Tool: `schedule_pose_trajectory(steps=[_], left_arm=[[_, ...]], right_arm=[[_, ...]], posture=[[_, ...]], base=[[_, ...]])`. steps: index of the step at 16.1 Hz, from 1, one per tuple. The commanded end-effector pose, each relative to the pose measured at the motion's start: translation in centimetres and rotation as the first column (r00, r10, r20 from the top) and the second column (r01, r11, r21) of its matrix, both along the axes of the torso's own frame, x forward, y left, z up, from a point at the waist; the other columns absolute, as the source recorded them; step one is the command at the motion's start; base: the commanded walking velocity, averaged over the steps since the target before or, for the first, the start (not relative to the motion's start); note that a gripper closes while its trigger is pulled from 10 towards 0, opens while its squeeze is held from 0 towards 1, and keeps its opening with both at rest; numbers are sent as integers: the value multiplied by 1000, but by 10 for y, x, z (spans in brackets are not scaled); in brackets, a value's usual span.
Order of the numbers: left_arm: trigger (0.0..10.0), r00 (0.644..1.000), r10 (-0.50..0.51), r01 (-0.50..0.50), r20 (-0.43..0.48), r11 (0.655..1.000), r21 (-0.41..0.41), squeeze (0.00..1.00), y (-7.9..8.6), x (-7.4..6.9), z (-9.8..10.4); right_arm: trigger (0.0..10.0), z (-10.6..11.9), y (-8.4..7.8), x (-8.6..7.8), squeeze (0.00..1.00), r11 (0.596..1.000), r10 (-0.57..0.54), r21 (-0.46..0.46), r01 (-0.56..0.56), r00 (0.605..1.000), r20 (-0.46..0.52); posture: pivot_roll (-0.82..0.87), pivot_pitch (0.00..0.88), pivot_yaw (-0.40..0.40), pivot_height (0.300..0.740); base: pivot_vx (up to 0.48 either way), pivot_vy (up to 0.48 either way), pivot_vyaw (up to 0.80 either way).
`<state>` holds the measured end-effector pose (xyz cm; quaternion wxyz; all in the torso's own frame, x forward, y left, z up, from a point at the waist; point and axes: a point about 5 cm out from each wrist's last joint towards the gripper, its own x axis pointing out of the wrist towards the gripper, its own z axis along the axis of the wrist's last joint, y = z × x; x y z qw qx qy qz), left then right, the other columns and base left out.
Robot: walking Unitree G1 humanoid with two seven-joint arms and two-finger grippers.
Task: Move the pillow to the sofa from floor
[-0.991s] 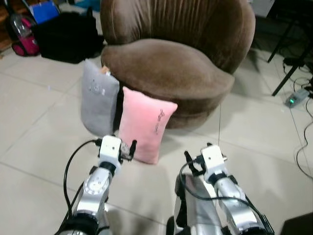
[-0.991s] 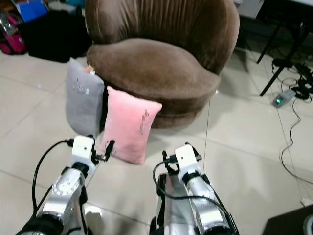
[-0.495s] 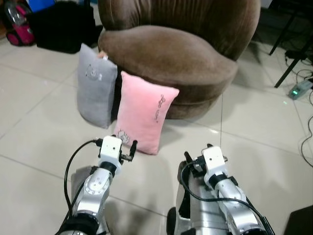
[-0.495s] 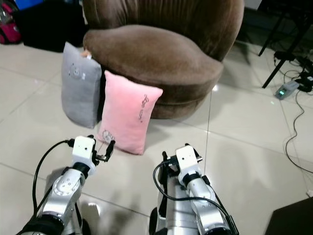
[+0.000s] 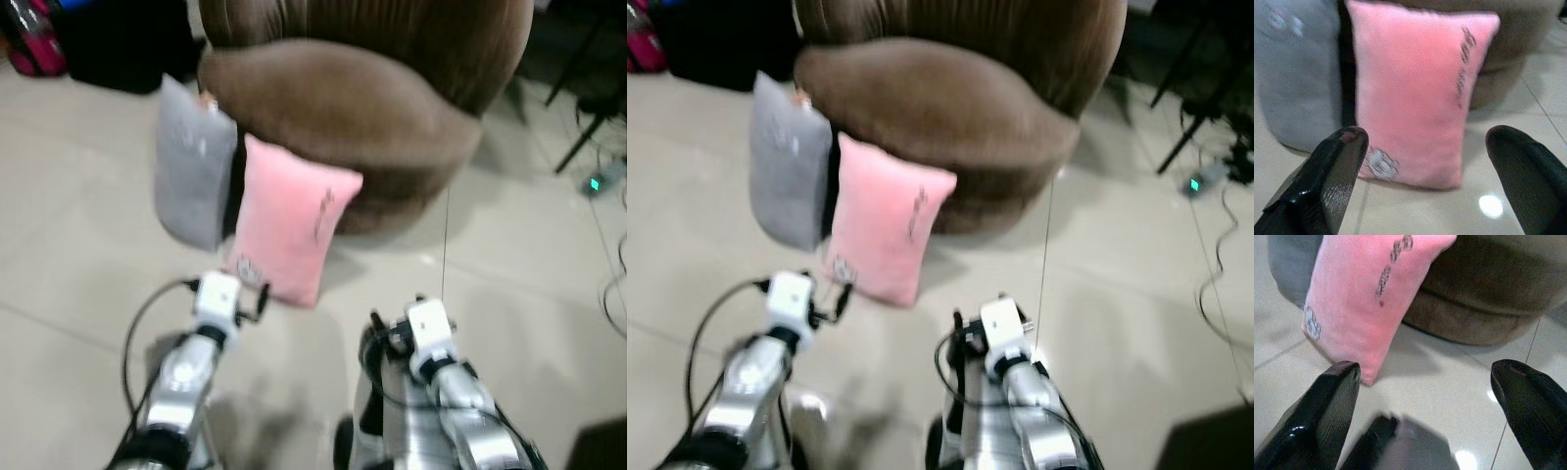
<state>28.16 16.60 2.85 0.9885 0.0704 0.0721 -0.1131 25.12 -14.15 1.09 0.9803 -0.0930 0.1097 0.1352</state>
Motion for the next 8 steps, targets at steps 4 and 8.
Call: schedule_pose_trajectory(steps=[4,8], left_arm=[[10000,999,-46,47,10,999,-7,1000,-15,4,3],[10000,999,-50,50,10,999,-11,1000,-17,3,3]], right_arm=[[10000,-5,-15,1,745,999,-37,-30,37,999,-18],[10000,-7,-14,0,745,999,-36,-32,35,999,-22]], posture=[[-71,66,-116,391],[-74,72,-113,391]], base=[[469,0,0],[469,0,0]])
